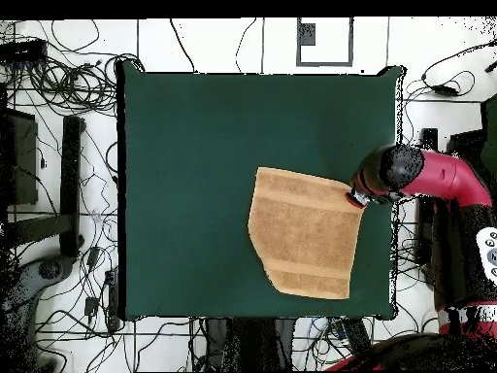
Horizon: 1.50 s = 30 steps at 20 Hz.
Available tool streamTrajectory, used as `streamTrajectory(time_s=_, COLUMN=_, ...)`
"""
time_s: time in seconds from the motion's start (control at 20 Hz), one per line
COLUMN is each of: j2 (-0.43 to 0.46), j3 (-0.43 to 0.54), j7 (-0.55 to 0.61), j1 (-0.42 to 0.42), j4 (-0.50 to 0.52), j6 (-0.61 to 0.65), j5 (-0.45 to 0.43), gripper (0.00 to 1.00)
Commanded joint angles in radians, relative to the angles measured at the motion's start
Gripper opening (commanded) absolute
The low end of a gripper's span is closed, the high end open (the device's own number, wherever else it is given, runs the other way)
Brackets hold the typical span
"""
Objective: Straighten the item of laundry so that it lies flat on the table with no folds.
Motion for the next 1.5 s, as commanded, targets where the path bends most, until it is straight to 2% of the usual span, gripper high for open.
streamTrajectory(time_s=0.05, j2=0.056, j3=0.126, j7=-0.387, j1=0.015, j4=-0.032, j6=-0.088, j5=-0.066, gripper=0.0)
streamTrajectory(time_s=0.8, j2=0.107, j3=0.173, j7=-0.464, j1=0.012, j4=-0.086, j6=-0.073, j5=-0.095, gripper=0.0)
streamTrajectory(time_s=1.5, j2=0.107, j3=0.171, j7=-0.498, j1=0.028, j4=-0.104, j6=-0.078, j5=-0.087, gripper=0.0)
